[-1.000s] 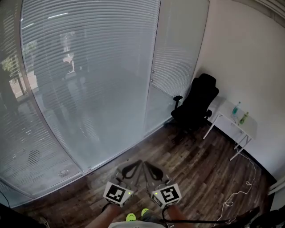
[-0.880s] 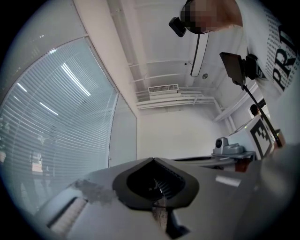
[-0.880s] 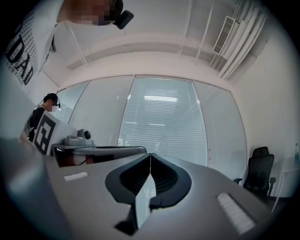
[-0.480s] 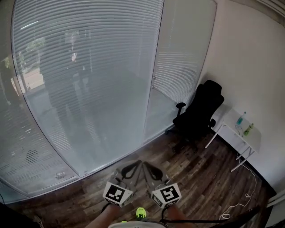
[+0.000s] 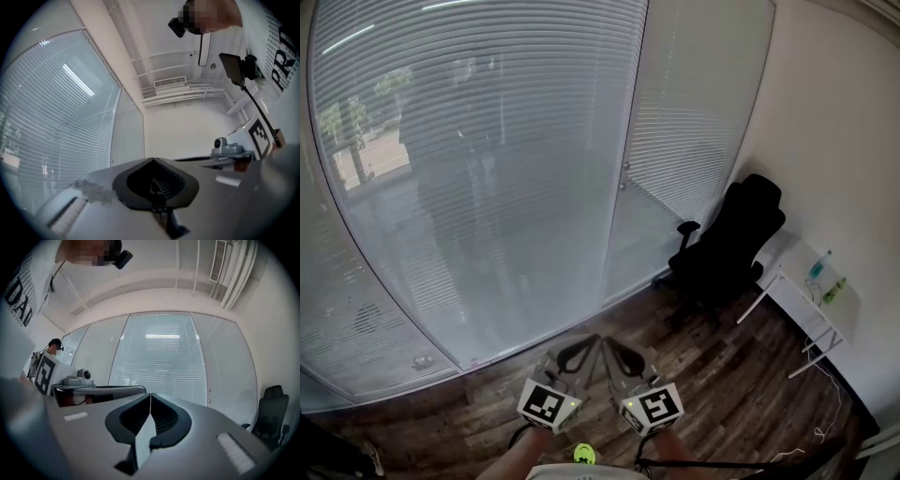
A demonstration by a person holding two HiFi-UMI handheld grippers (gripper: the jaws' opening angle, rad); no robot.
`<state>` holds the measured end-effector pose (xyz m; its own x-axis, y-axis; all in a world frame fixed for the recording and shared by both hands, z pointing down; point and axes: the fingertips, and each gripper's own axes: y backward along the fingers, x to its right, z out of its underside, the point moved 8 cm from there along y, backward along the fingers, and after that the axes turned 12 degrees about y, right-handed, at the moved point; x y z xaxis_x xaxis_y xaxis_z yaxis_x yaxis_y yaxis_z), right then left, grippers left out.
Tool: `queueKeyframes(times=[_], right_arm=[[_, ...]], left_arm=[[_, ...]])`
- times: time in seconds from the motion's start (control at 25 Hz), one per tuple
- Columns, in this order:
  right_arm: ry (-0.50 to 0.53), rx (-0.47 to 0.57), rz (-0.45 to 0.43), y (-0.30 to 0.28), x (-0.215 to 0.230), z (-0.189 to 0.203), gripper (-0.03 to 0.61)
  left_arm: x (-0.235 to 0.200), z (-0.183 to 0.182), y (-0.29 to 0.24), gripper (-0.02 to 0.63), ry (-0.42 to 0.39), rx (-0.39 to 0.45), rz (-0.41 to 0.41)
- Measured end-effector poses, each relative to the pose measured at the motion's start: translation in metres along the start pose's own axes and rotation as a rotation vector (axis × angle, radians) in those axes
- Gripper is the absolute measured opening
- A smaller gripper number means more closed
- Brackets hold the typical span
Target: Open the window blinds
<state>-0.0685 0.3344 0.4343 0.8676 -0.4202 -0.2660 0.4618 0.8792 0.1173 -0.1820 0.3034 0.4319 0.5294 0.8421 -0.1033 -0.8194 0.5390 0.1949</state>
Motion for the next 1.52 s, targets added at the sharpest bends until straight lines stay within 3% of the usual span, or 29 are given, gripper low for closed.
queueKeyframes(times=[0.28, 0.4, 0.56, 1.04, 1.28, 1.52], right_arm=[[-0.015, 0.01, -0.001, -0.006, 0.038, 0.011, 0.011], [-0.015, 0.01, 0.001, -0.015, 0.045, 0.015, 0.011], [-0.024, 0.017, 0.005, -0.032, 0.057, 0.03, 0.011], [0.003, 0.007, 0.029, -0.124, 0.112, 0.058, 0.011], [0.014, 0.013, 0.047, -0.183, 0.145, 0.07, 0.011], [0.01, 0.006, 0.083, -0.233, 0.185, 0.072, 0.009]], left_arm=[[-0.001, 0.002, -0.04, -0.008, 0.023, 0.013, -0.018], [-0.011, 0.007, -0.048, -0.008, -0.002, -0.01, -0.01], [-0.027, 0.011, -0.064, -0.008, 0.037, 0.007, -0.021], [-0.12, 0.029, -0.132, -0.008, -0.009, -0.008, 0.017], [-0.175, 0.021, -0.175, -0.008, -0.001, -0.035, 0.006], [-0.215, 0.006, -0.223, -0.008, 0.012, 0.004, 0.045]])
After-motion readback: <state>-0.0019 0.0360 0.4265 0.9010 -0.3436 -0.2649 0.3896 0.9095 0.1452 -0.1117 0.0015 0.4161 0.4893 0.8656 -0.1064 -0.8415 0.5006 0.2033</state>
